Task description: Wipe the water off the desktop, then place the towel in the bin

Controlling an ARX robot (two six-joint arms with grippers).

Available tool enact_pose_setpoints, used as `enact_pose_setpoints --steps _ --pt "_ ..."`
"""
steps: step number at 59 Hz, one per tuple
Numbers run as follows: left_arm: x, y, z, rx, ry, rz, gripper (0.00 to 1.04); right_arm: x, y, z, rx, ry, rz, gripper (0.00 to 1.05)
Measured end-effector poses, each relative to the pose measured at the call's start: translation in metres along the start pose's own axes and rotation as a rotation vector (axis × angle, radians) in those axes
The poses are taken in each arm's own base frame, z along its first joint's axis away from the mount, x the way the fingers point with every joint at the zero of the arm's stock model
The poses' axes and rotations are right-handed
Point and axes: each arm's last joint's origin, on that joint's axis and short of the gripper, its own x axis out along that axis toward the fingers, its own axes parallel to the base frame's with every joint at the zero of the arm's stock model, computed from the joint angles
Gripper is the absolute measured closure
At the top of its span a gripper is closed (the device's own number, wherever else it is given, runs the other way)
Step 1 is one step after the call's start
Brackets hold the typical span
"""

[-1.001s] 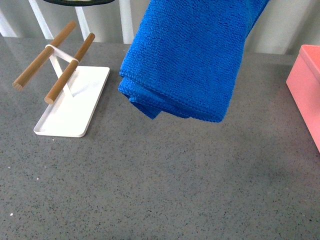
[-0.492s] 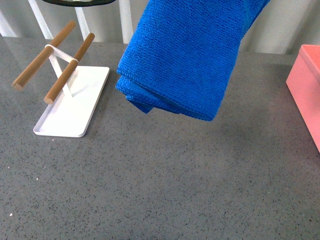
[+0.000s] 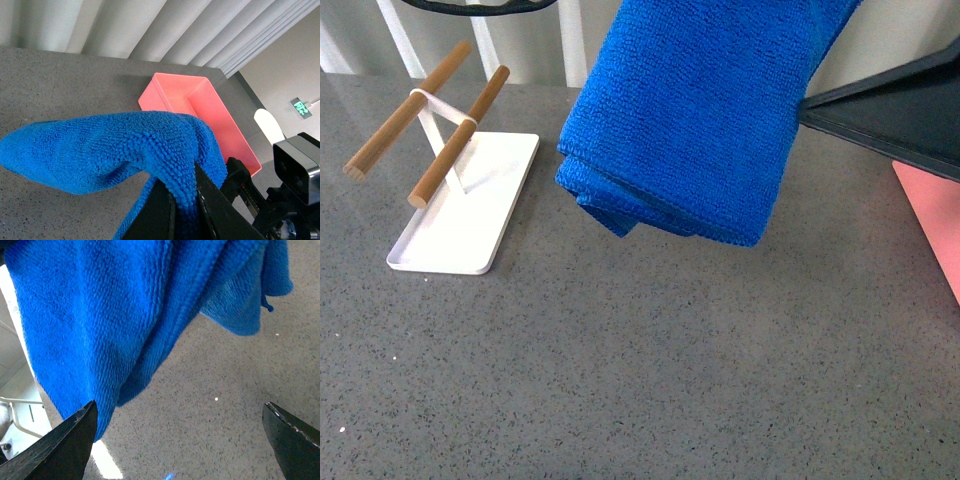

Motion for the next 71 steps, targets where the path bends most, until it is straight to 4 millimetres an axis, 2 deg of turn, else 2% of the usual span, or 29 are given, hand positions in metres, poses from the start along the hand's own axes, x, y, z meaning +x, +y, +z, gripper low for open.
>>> enact_pose_setpoints --steps 17,33,45,48,71 --pt "0.0 0.0 0.0 0.0 0.0 0.0 1.01 0.029 -0.006 0.007 0.031 0.002 0.042 0.07" --pt "0.0 0.0 0.0 0.0 0.0 0.0 1.01 0.041 0.007 0.016 -0.024 -0.022 0.169 0.07" --pt "0.0 0.0 0.0 0.0 0.0 0.001 1.01 0.055 0.011 0.019 -0.029 -0.032 0.193 0.07" --pt "0.0 0.0 0.0 0.0 -0.001 0.001 1.01 0.057 0.01 0.02 -0.02 -0.033 0.187 0.12" --pt "0.0 0.0 0.0 0.0 0.0 0.001 1.01 0.059 0.007 0.02 0.008 -0.041 0.146 0.66"
